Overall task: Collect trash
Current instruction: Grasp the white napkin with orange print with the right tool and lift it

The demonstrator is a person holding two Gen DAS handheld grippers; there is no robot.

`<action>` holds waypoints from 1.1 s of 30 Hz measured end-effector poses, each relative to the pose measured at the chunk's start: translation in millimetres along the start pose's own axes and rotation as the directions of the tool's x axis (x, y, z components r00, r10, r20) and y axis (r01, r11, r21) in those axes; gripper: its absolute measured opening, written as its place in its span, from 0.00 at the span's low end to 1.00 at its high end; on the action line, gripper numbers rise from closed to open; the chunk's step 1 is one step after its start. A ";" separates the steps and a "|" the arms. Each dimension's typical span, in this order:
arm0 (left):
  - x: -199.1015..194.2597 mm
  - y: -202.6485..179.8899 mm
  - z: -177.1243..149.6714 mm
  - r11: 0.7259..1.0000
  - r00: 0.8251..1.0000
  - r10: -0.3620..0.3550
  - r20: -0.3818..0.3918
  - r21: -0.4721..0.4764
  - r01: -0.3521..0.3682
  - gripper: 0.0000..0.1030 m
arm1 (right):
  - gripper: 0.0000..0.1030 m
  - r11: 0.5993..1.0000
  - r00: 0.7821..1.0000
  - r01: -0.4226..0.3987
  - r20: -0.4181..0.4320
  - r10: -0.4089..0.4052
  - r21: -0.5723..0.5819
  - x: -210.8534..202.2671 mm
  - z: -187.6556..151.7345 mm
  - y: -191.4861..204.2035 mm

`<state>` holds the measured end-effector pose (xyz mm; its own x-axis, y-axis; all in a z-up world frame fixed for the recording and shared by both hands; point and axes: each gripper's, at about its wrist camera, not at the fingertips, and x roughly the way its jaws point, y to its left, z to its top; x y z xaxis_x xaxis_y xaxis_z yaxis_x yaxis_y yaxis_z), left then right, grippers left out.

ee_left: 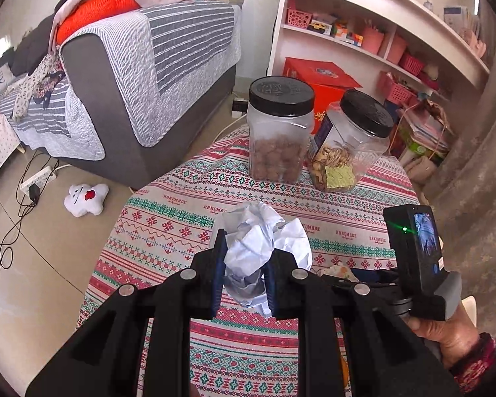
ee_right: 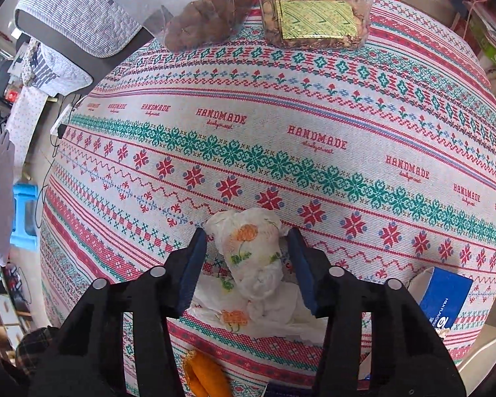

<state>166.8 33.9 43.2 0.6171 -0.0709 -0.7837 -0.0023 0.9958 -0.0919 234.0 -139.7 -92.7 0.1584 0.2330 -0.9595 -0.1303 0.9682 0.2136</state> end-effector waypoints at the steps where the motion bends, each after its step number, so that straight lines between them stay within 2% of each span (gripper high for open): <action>1: 0.2 0.2 -0.5 1.000 1.000 0.002 -0.001 -0.002 -0.002 0.20 | 0.37 1.000 1.000 0.009 0.007 -0.009 -0.003 0.1 0.0 2.0; 2: 0.4 1.2 -0.4 1.000 1.000 0.005 -0.003 -0.005 -0.005 0.20 | 0.28 1.000 1.000 0.012 0.011 -0.012 0.002 -0.2 0.2 2.9; 6: 4.4 5.3 -0.5 1.000 1.000 0.014 -0.016 -0.020 -0.014 0.20 | 0.28 1.000 0.999 -0.004 0.047 0.002 0.028 -2.7 0.5 4.9; 9: 7.7 7.1 -0.5 0.999 0.999 0.020 -0.028 -0.025 -0.020 0.20 | 0.28 0.999 0.994 -0.021 0.104 0.016 0.043 -16.0 -3.1 3.9; 13: 7.8 7.8 -0.5 0.999 0.999 0.022 -0.027 -0.027 -0.023 0.20 | 0.28 0.997 0.978 -0.052 0.207 0.038 0.062 -40.9 -8.7 9.1; 18: 9.5 7.0 -0.7 0.999 0.999 0.027 -0.030 -0.031 -0.028 0.20 | 0.28 0.996 0.946 -0.061 0.321 0.036 0.068 -77.2 -21.5 17.8; 23: 8.3 4.2 -2.3 0.999 1.000 0.019 -0.024 -0.032 -0.020 0.20 | 0.28 0.994 0.899 -0.050 0.438 0.001 0.101 -116.2 -45.5 11.6; 28: 2.1 -3.8 -5.8 0.999 1.000 0.019 0.015 -0.030 -0.019 0.20 | 0.28 0.991 0.822 0.029 0.560 -0.099 0.134 -136.8 -70.1 3.4; 33: -16.1 -18.2 -7.3 0.999 0.992 0.028 0.121 -0.022 -0.025 0.20 | 0.28 0.988 0.752 0.085 0.642 -0.150 0.131 -152.6 -80.9 2.4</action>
<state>151.2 16.5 53.0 0.7073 -0.0355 -0.7061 -0.0355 0.9957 -0.0856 130.4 -180.3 39.4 0.7671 0.0890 -0.6353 0.0126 0.9880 0.1536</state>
